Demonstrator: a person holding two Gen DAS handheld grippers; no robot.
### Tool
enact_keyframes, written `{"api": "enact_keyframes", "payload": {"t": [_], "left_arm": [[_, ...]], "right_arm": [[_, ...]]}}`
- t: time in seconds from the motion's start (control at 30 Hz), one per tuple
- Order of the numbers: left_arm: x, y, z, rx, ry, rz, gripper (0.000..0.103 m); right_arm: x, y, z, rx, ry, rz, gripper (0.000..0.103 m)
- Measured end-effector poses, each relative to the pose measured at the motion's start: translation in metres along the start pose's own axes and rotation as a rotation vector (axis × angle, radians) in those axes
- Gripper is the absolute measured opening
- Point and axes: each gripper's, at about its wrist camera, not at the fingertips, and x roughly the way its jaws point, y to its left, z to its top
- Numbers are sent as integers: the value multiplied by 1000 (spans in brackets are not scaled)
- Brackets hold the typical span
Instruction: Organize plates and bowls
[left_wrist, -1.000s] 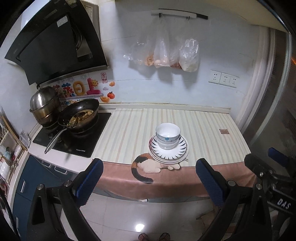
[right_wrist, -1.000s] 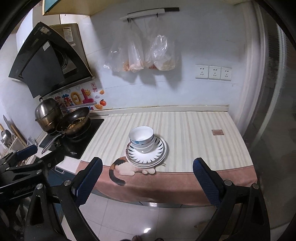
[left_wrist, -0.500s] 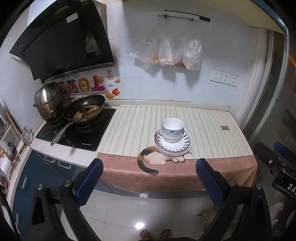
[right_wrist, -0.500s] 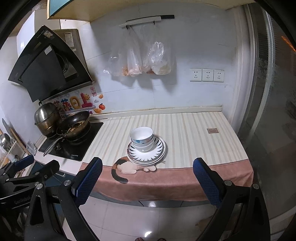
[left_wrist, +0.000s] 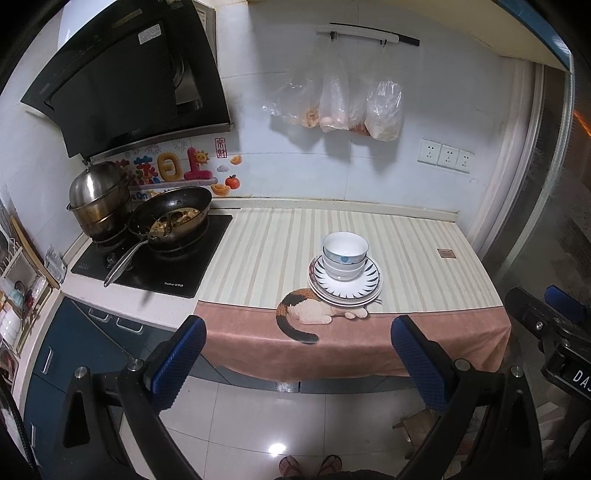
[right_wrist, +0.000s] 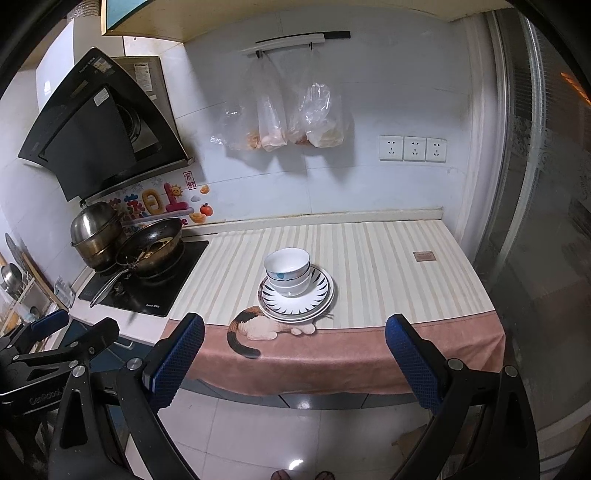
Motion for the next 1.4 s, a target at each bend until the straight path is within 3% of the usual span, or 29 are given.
{"api": "enact_keyframes", "payload": {"t": [1.4], "left_arm": [[-10,6,3,-10,-17,16,103]], "right_arm": [[-3,-8,15,-41,-19,-32,101]]}}
